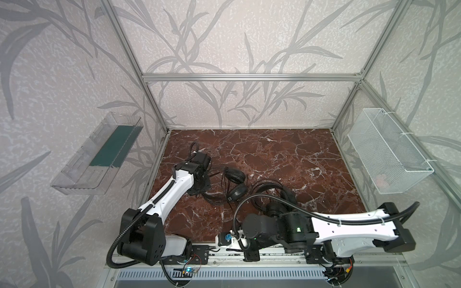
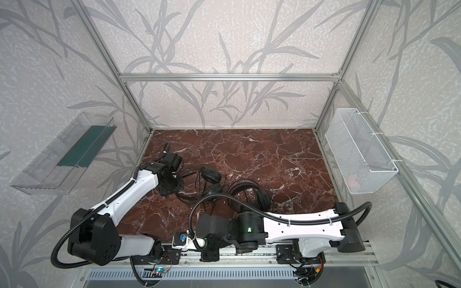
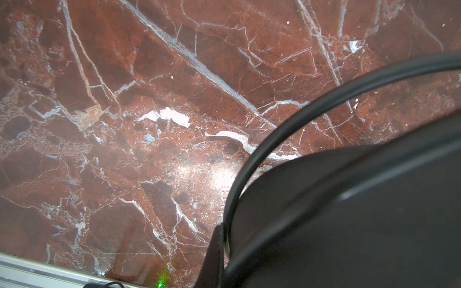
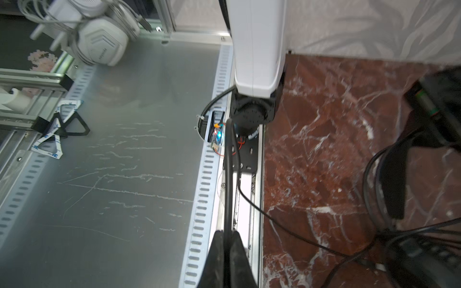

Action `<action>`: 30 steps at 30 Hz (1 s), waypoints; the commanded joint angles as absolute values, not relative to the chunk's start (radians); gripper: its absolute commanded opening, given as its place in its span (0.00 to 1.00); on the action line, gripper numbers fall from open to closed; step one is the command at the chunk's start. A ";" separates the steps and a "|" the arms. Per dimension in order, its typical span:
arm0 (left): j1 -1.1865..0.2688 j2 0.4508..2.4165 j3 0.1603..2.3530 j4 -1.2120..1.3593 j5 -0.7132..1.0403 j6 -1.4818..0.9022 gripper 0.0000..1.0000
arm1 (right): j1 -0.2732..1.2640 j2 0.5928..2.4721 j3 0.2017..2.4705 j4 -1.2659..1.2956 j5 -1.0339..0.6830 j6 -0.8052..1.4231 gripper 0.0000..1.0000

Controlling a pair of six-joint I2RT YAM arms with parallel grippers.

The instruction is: Wrap the headphones

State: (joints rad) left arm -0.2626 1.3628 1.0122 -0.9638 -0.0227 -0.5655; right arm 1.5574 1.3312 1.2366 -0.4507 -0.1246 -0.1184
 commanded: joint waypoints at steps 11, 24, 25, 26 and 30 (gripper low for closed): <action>-0.318 1.398 1.026 -0.934 0.063 -0.537 0.00 | 1.512 1.321 1.491 -0.349 -0.147 -0.423 0.00; -0.397 1.352 0.997 -0.925 0.091 -0.578 0.00 | 1.282 1.434 1.586 -0.093 -0.145 -0.267 0.00; -0.403 1.345 0.992 -0.925 0.095 -0.581 0.00 | 1.275 1.436 1.585 -0.075 -0.132 -0.266 0.00; -0.411 1.334 0.988 -0.925 0.101 -0.583 0.00 | 1.264 1.440 1.586 -0.051 -0.112 -0.258 0.00; -0.458 1.292 0.976 -0.925 0.113 -0.594 0.00 | 1.195 1.490 1.655 -0.043 -0.065 -0.188 0.00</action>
State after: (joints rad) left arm -0.4294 1.3396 0.9825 -0.9493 0.0814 -0.5724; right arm 1.2411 1.4734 1.5631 -0.1658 -0.1169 -0.2508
